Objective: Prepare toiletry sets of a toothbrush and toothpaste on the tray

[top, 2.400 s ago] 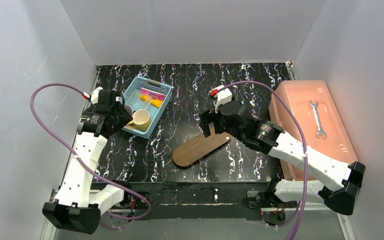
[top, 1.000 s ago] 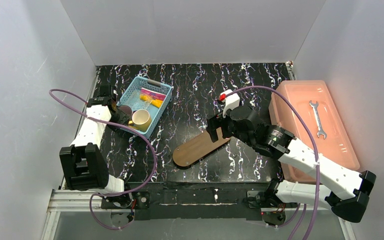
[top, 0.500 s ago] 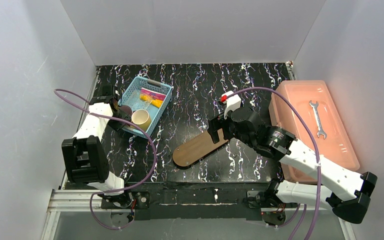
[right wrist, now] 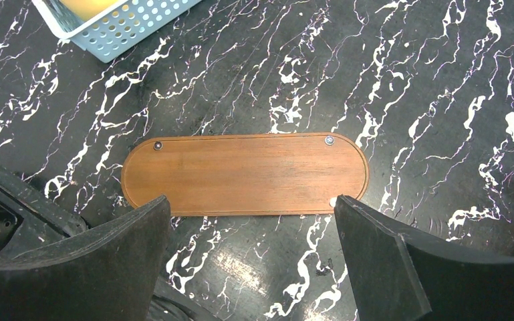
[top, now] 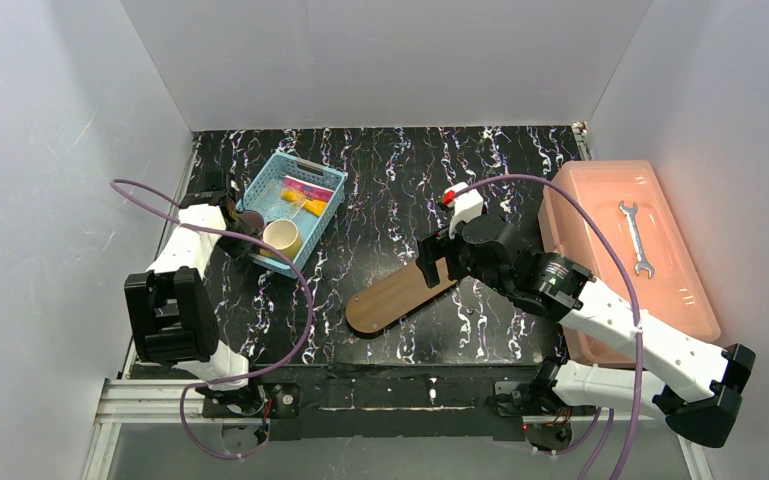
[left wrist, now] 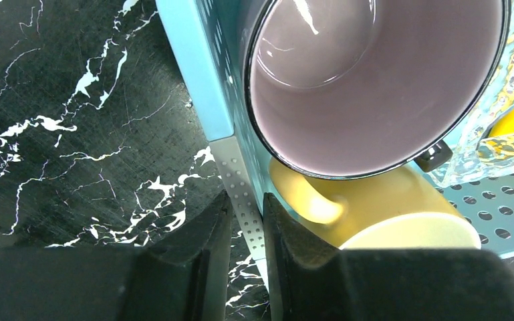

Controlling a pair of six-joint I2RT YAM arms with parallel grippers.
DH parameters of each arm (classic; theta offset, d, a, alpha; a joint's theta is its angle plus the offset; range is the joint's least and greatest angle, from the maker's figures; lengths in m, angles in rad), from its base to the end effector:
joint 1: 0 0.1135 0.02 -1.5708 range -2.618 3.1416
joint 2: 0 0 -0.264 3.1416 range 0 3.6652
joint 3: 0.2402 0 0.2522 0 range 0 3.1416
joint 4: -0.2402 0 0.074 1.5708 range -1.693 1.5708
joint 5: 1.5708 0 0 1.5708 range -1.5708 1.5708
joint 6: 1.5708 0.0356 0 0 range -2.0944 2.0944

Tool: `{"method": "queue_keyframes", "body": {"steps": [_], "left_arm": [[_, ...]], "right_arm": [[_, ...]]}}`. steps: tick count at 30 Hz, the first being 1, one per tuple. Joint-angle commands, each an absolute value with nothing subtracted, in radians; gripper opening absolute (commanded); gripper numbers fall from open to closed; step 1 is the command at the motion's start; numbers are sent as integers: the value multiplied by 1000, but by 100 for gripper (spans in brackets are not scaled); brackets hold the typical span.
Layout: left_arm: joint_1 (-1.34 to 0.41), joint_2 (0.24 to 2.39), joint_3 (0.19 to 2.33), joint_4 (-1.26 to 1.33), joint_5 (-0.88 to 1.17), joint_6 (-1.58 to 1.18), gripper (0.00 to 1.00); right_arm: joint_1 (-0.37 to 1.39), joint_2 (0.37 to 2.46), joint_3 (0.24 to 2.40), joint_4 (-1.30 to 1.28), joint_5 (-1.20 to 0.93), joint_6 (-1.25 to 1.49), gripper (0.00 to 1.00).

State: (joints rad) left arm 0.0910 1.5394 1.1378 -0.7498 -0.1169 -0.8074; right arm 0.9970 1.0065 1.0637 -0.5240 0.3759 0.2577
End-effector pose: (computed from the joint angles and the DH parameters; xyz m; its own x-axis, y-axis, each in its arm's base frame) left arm 0.3035 0.0319 0.2370 -0.5295 -0.7689 -0.3585 -0.7522 0.6209 -0.2206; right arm 0.1280 0.1740 0.3623 -0.3900 -0.1666 -0.9056 -0.5211 0.8508 0.0678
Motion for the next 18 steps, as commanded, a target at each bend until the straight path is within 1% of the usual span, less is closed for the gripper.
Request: {"method": "queue_keyframes", "body": {"steps": [1,2,3,9,18], "left_arm": [[97,1551,1156,-762,-106,-771,7],[97,1558,1161,-763,-101,-764,1],[97,1563,1168,-765,-98,-757,0],[97,1600,1219,-776,-62,-692,0],[95,1719,1373,-820,56,-576,0]], "right_arm": [[999,991,1054,-503,388,259,100],[999,991,1054,-503,387,259,100],[999,990,1055,-504,387,259,100],[999,987,1063,-508,383,253,100],[999,977,1068,-522,350,237,100]]}}
